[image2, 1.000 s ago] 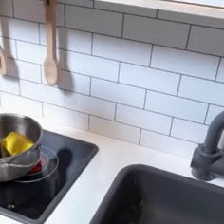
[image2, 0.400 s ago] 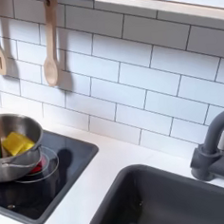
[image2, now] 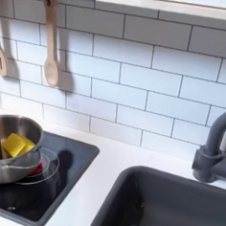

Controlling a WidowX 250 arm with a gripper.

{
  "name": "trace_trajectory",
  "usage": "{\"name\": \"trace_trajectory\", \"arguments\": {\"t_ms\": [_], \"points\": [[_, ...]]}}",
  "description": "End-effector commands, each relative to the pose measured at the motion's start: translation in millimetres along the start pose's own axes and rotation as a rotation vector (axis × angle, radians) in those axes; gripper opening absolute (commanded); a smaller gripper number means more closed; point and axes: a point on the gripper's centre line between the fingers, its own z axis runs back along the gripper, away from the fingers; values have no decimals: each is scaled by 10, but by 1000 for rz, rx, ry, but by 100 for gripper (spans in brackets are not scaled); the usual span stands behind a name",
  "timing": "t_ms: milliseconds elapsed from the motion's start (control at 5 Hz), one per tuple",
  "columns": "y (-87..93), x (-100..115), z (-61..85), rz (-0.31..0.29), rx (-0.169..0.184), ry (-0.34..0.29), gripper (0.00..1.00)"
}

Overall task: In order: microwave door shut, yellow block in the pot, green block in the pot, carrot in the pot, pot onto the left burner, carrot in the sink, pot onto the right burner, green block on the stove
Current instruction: 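Put the carrot in the pot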

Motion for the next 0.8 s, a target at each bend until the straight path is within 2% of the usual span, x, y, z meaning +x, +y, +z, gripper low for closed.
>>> {"name": "trace_trajectory", "arguments": {"t_ms": [0,400,600], "points": [[99,-6,-82,22,20,9,100],[61,74,-109,-14,10,3,100],[115,78,-197,-21,13,20,100]]}}
